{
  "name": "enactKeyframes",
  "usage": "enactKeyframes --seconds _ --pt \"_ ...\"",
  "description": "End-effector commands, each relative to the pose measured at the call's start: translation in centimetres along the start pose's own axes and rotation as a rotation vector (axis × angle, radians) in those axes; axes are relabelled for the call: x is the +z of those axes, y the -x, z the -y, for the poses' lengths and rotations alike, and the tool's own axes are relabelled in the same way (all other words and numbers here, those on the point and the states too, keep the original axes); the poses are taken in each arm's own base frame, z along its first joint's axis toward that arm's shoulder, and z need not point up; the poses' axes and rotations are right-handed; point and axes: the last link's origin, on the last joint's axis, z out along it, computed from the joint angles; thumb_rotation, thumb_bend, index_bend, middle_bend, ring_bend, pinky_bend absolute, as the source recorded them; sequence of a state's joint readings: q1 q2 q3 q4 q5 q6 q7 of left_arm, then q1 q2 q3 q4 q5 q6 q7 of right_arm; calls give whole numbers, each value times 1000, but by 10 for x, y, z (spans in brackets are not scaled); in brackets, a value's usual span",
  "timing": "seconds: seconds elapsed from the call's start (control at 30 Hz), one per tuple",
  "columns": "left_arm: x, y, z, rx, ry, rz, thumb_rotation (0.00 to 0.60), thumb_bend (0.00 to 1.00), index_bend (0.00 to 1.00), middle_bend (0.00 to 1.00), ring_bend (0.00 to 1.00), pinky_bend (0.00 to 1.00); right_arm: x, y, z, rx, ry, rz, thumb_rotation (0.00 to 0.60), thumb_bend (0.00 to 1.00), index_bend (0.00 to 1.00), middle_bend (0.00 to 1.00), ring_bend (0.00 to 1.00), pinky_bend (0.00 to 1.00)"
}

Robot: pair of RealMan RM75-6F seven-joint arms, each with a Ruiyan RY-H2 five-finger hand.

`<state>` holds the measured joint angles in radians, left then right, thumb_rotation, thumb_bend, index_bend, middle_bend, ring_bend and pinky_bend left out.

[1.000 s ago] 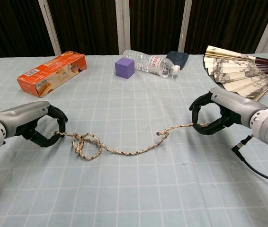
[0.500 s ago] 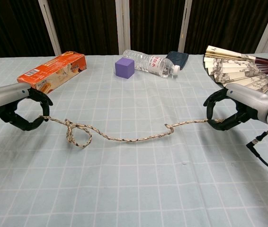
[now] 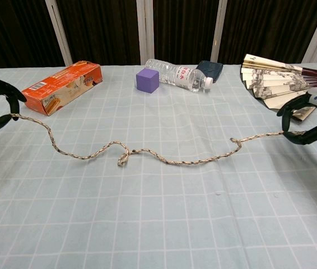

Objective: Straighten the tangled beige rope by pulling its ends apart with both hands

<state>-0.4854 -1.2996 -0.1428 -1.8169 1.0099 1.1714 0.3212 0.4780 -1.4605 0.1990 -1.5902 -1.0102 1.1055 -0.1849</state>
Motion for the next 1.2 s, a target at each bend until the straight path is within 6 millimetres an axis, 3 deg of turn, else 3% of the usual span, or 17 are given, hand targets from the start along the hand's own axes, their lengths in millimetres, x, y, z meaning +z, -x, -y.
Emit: enactKeyframes --seconds 0.03,0.6,1.2 --pt "-8 -5 6 -7 -1 -6 600 638 553 184 0 0 -3 -4 -5 -1 10 -8 600 480 661 259 0 0" --pt "-40 -50 42 -18 -19 -78 600 638 556 186 0 0 -11 -34 -23 -22 52 -65 600 480 661 259 0 0" --pt "-53 -52 82 -3 -95 -80 600 643 563 187 0 0 -17 -35 -46 -29 114 -62 600 480 661 259 0 0"
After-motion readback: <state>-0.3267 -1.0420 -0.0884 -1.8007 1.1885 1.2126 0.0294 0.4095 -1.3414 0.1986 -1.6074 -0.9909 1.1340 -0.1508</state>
